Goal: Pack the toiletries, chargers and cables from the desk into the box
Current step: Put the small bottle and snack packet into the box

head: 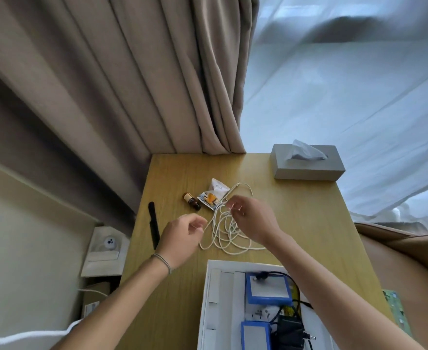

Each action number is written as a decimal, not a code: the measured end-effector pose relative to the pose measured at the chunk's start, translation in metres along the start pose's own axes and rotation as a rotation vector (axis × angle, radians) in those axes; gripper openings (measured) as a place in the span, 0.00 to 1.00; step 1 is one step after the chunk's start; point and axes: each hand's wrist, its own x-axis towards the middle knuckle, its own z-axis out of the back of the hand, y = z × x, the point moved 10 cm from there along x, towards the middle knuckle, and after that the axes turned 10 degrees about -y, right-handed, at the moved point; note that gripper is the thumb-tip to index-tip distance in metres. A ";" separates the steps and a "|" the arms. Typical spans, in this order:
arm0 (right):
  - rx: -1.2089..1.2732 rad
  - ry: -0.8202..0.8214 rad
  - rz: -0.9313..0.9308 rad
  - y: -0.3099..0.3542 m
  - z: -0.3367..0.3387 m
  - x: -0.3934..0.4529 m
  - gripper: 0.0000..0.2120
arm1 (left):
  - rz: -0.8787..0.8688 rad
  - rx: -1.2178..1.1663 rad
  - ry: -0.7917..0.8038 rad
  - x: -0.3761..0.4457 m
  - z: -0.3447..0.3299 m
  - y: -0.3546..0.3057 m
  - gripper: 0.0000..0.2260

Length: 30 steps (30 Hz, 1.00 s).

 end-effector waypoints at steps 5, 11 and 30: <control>-0.061 0.009 0.006 0.009 -0.032 0.052 0.14 | 0.041 0.073 0.000 0.036 0.006 0.031 0.09; -0.216 0.090 0.110 0.016 -0.080 0.100 0.17 | 0.065 0.089 -0.008 0.073 0.003 0.054 0.09; -0.843 0.475 0.572 -0.021 -0.192 0.160 0.31 | 0.063 0.173 0.022 0.102 -0.018 0.109 0.09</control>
